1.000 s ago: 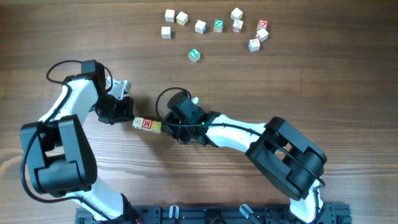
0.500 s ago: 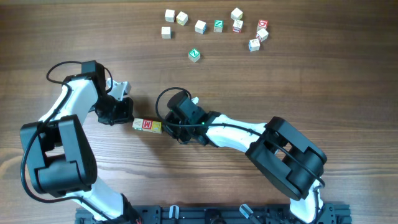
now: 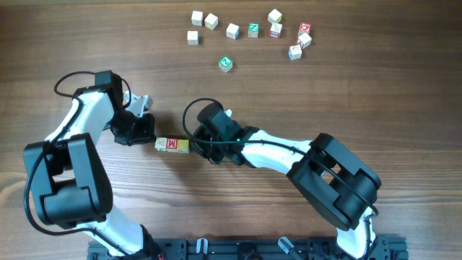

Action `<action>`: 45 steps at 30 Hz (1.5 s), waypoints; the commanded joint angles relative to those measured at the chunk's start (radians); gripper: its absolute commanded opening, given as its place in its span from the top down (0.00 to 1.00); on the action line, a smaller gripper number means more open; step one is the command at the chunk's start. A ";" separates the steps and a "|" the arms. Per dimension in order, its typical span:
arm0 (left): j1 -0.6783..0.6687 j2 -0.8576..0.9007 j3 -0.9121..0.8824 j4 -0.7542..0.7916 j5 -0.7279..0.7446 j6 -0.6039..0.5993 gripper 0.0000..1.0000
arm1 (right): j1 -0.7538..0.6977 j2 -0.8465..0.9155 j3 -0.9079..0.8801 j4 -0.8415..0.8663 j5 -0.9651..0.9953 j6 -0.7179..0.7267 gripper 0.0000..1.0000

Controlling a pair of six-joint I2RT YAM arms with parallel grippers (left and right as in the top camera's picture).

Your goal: Form a horizontal line

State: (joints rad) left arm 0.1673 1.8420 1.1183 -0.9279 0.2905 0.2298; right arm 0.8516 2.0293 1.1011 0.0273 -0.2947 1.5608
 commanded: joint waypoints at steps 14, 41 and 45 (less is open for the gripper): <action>0.022 -0.010 0.031 0.109 -0.116 -0.059 0.96 | -0.203 -0.112 -0.003 -0.308 0.225 -0.327 0.95; -0.154 -1.177 0.052 -0.171 0.121 -0.064 0.96 | -0.251 -1.314 0.023 -0.793 1.270 -1.061 0.88; -0.154 -1.265 0.005 -0.180 0.122 -0.054 0.95 | -0.251 -1.383 0.121 -0.871 1.271 -1.014 0.89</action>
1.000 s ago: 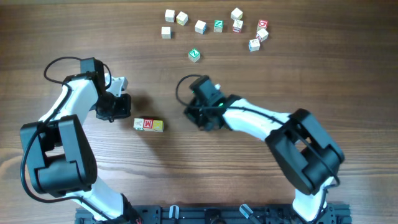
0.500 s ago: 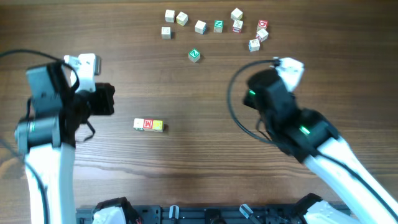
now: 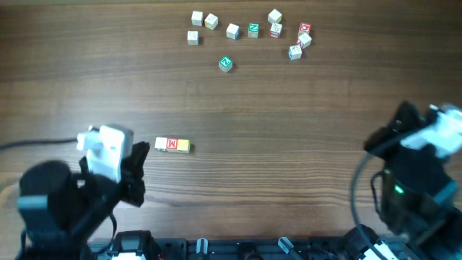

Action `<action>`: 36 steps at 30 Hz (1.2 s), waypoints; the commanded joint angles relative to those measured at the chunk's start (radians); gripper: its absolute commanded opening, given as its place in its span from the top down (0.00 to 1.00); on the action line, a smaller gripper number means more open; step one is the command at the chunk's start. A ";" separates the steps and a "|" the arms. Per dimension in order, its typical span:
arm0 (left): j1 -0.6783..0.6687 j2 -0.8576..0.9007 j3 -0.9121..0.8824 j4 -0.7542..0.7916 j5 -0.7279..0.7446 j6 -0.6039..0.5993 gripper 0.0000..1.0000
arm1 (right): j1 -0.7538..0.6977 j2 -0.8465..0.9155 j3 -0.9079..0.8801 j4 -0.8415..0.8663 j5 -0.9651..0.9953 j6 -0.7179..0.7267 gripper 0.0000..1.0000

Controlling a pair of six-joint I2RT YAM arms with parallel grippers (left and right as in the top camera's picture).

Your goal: Form a horizontal line

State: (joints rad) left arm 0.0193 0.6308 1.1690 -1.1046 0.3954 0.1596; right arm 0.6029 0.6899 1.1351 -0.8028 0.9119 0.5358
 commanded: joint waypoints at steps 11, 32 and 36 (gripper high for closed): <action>-0.006 -0.071 -0.085 -0.018 0.016 0.016 0.00 | -0.002 -0.048 0.182 -0.112 0.195 0.095 0.01; -0.006 -0.071 -0.085 -0.019 0.016 0.016 0.00 | -0.085 -0.054 0.180 -0.185 0.097 0.160 0.00; -0.006 -0.071 -0.085 -0.019 0.016 0.016 0.00 | -0.183 -0.108 0.121 -0.149 0.024 0.290 0.00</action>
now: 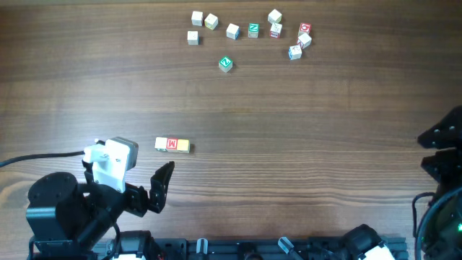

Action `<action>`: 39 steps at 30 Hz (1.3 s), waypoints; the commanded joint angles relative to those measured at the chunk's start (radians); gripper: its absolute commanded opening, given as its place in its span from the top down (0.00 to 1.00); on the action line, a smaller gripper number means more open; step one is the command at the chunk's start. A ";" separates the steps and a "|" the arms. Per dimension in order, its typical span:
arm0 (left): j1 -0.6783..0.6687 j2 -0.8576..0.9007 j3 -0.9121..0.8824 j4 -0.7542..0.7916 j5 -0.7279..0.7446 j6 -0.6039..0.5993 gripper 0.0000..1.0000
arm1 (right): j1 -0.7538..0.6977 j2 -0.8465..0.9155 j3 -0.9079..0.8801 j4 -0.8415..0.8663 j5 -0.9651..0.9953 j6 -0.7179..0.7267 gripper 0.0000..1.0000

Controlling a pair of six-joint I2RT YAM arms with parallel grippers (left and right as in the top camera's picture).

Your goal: Form a horizontal line

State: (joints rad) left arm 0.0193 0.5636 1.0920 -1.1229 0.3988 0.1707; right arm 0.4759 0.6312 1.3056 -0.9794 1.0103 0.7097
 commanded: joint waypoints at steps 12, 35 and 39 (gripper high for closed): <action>-0.006 -0.004 -0.008 -0.001 0.013 0.005 0.00 | -0.356 -0.493 -0.941 1.126 -0.603 -0.039 0.00; -0.006 -0.004 -0.008 -0.001 0.013 0.005 0.00 | -0.563 -0.628 -1.301 0.995 -0.906 -0.286 0.00; -0.006 -0.004 -0.008 -0.001 0.013 0.005 0.00 | -0.563 -0.628 -1.301 0.989 -0.949 -0.459 0.00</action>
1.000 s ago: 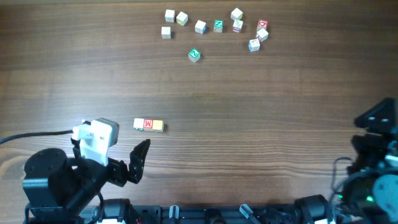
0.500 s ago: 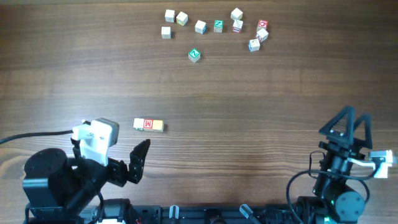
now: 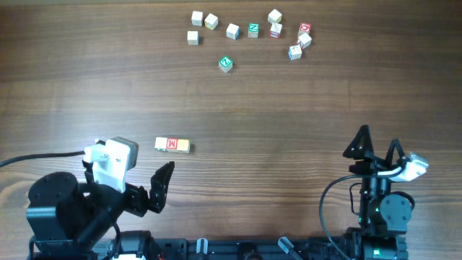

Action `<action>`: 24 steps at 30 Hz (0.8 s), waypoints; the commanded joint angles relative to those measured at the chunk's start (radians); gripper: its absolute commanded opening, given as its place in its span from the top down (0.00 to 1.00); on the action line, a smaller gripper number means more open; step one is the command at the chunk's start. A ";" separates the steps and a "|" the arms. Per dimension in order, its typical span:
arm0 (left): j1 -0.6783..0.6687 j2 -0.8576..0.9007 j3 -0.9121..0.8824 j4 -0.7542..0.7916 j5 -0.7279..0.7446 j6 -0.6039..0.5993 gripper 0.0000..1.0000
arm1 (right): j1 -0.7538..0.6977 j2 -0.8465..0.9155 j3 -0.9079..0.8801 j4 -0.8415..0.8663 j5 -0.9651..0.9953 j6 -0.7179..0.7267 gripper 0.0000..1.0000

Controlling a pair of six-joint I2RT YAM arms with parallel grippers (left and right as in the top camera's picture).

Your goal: Form a horizontal line

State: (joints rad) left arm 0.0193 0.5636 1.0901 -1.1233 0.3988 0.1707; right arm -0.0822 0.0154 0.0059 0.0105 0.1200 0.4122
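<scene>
A short row of blocks (image 3: 172,145) lies left of the table's middle: a pale one, a red-lettered one and a yellow one, touching side by side. A green-lettered block (image 3: 226,64) sits alone farther back. Several more loose blocks (image 3: 253,29) are scattered along the far edge. My left gripper (image 3: 153,191) is folded back at the near left, below the row and apart from it; its fingers look spread and hold nothing. My right gripper (image 3: 377,144) stands at the near right, open and empty, with both fingers pointing away from the near edge.
The wooden table (image 3: 303,101) bears only the blocks. The left arm's base (image 3: 65,209) and the right arm's base (image 3: 382,209) take up the near corners. A black rail (image 3: 245,249) runs along the near edge.
The right arm was only a dark shape at the right edge; now it is folded at the near right with its open gripper in view. The left arm and blocks have not moved.
First both grippers were at the short row, the left at its left end and the right at its right end. Then both arms were back at the near corners, with the row left on the table. The left arm then settled folded, and now the right has too.
</scene>
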 commanded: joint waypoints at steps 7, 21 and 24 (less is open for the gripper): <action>-0.006 -0.004 -0.006 0.000 0.013 0.005 0.00 | -0.007 -0.012 -0.001 0.002 -0.058 -0.174 0.00; -0.006 -0.004 -0.006 -0.001 0.013 0.005 0.00 | -0.007 -0.011 -0.001 0.002 -0.058 -0.174 0.00; -0.006 -0.004 -0.006 -0.001 0.013 0.005 0.00 | -0.007 -0.011 -0.001 0.002 -0.058 -0.174 0.00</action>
State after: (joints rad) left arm 0.0193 0.5636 1.0901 -1.1233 0.3988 0.1707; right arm -0.0822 0.0154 0.0059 0.0082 0.0784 0.2584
